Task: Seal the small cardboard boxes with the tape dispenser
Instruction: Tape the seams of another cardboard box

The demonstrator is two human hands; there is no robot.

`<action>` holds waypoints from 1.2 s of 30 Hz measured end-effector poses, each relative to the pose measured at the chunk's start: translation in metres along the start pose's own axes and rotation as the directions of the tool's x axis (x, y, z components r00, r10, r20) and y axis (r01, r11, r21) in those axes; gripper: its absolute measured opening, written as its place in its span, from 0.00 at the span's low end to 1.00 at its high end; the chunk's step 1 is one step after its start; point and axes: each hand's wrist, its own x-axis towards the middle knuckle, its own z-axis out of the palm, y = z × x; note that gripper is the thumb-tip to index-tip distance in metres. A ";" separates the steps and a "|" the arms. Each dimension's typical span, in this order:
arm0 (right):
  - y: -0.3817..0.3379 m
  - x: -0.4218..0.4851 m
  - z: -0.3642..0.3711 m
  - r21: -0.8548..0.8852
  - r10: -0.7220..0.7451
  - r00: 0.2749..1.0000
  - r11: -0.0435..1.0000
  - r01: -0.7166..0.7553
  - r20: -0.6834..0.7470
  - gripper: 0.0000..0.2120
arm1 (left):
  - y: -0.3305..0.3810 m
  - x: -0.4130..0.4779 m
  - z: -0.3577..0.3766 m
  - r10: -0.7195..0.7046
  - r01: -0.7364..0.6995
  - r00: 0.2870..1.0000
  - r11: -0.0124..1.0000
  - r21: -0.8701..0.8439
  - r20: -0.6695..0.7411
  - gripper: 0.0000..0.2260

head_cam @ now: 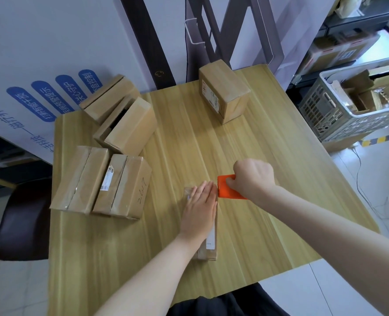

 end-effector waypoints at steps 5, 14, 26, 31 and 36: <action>-0.014 -0.020 0.052 -0.020 -0.073 0.992 0.997 0.075 0.099 0.13 | -0.008 -0.003 0.004 -0.026 0.026 0.999 1.000 0.002 0.033 0.21; 0.034 -0.013 0.050 0.115 0.088 0.986 0.991 -0.072 -0.140 0.18 | -0.012 0.021 -0.011 -0.406 0.411 0.912 0.904 0.120 -0.059 0.19; 0.025 -0.030 0.016 0.322 0.146 0.949 0.946 -0.050 -0.280 0.21 | -0.027 0.019 -0.015 -0.713 0.647 0.690 0.685 -0.334 -0.126 0.18; 0.017 -0.035 0.017 0.346 0.149 0.955 0.937 -0.053 -0.256 0.21 | -0.044 0.022 -0.019 -0.694 0.623 0.705 0.504 -0.599 0.149 0.11; 0.012 -0.041 0.018 0.405 0.160 0.960 0.913 -0.055 -0.230 0.19 | -0.056 0.023 -0.026 -0.572 0.628 0.675 0.114 -0.770 0.466 0.08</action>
